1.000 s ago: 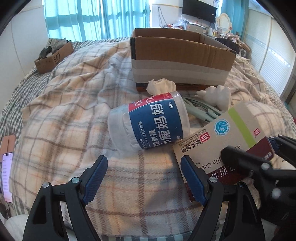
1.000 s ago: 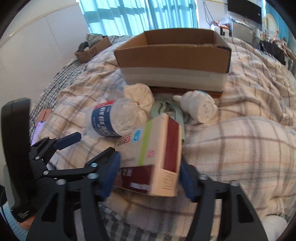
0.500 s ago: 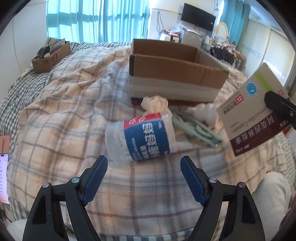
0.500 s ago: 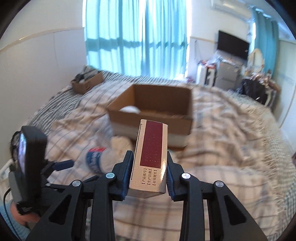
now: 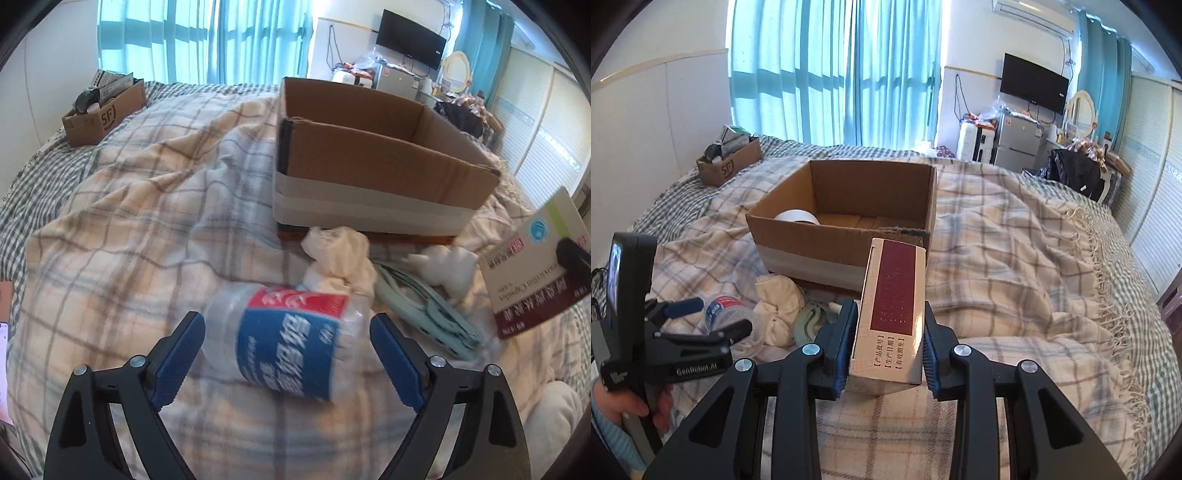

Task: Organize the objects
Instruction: 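Grasp the blue-labelled plastic bottle with the left gripper while the right holds the medicine box, then carry bottle and medicine box into the cardboard box and open both grippers, then move both grippers back toward the remaining items beside the box, then grasp the beige cloth bundle with the left gripper, then grasp the white ceramic figurine with the right gripper while the left holds the cloth, then carry cloth bundle and figurine into the cardboard box and open both grippers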

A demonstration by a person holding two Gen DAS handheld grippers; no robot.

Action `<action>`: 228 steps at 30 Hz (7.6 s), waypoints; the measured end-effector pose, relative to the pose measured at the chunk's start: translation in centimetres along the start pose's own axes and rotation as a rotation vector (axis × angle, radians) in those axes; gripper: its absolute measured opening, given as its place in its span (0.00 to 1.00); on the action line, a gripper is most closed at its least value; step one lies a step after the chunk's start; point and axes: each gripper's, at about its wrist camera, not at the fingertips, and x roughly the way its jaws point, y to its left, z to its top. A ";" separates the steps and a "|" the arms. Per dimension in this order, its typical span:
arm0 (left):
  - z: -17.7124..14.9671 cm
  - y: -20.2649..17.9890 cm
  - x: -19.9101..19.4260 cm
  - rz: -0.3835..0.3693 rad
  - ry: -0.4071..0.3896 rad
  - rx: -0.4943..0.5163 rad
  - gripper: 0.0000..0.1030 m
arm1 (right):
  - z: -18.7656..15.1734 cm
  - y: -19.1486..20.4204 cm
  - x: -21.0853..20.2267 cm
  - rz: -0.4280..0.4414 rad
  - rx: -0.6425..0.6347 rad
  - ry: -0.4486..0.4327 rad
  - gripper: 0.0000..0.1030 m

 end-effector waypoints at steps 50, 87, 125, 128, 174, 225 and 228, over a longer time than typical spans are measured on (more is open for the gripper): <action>15.5 -4.0 -7.7 -0.075 -0.256 0.114 0.89 | 14.7 1.8 -4.4 -0.007 -0.116 -0.281 0.30; 16.9 -5.6 -0.2 -0.084 -0.189 0.149 1.00 | 16.7 -3.6 6.1 0.013 0.069 -0.192 0.66; 3.3 -1.8 -8.9 0.031 -0.232 0.033 1.00 | 2.1 -1.4 -3.4 -0.002 0.032 -0.105 0.67; 2.3 -1.6 -7.3 0.035 -0.208 0.014 1.00 | 1.1 -1.2 -1.8 0.022 0.020 -0.078 0.67; 3.7 -1.4 0.5 0.000 -0.035 0.068 0.17 | -1.0 0.6 13.6 0.120 0.015 0.206 0.73; 13.5 -2.5 -8.8 -0.085 -0.253 0.106 0.17 | 11.8 1.5 -1.2 0.035 -0.084 -0.156 0.59; 14.4 -2.3 -7.3 -0.081 -0.242 0.106 0.17 | 12.2 1.6 1.3 0.030 -0.078 -0.125 0.59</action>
